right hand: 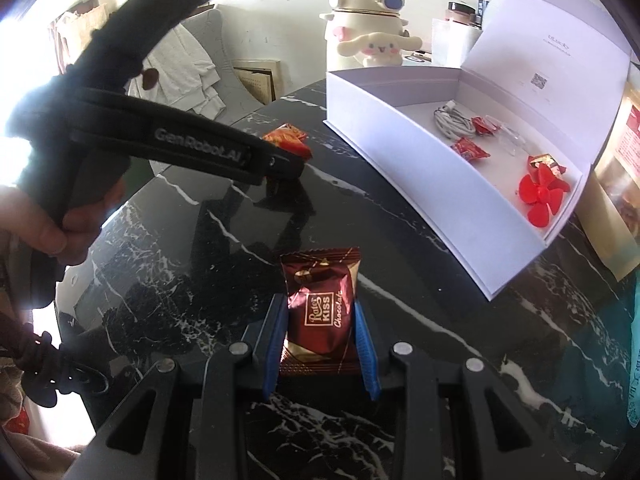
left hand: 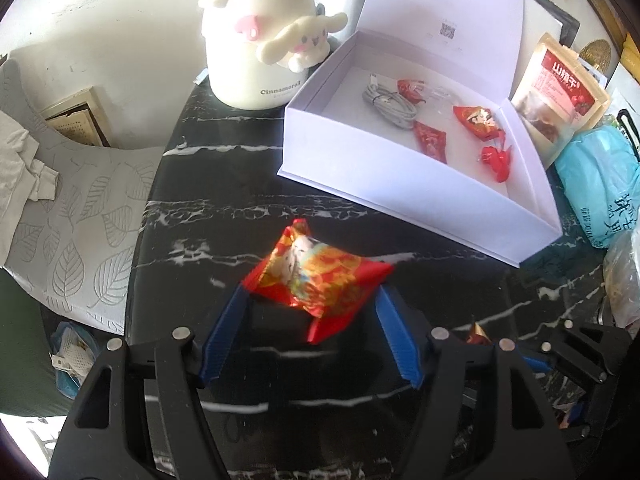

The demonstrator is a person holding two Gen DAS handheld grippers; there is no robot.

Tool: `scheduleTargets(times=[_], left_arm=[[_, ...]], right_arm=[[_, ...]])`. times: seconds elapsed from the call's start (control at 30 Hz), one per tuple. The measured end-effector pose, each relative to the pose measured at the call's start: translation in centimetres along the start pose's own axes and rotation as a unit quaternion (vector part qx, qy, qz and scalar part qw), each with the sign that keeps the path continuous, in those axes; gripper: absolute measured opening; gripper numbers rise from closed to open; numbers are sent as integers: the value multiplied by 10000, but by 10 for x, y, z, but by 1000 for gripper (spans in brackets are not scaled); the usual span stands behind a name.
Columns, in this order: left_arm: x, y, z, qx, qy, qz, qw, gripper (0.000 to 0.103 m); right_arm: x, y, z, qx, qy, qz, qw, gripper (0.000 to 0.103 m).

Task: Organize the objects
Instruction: 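Grasp the brown chocolate with the right tool while the left tool grasps the red-gold candy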

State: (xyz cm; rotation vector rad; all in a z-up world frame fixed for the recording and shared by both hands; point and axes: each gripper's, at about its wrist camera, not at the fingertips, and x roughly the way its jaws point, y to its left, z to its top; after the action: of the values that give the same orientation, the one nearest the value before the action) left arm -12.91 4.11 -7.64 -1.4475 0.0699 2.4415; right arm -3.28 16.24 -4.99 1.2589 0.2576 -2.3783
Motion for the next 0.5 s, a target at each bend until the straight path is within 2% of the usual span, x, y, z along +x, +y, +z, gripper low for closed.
scheduleTargets(times=[0.1,0.3,0.5], left_arm=[[4,-1,2,41,-89,38,9999,66],[0,-4,4,201,-346,-184,9990,64],[-3,-15,4,439,-450,-158,9979,43]], right_arm=[[0,-4,0,69,-8,-28,10000,33],[0,-7,1,98,-13,-25,9999,33],[0,-7,0,104,-8,-36,9999,33]])
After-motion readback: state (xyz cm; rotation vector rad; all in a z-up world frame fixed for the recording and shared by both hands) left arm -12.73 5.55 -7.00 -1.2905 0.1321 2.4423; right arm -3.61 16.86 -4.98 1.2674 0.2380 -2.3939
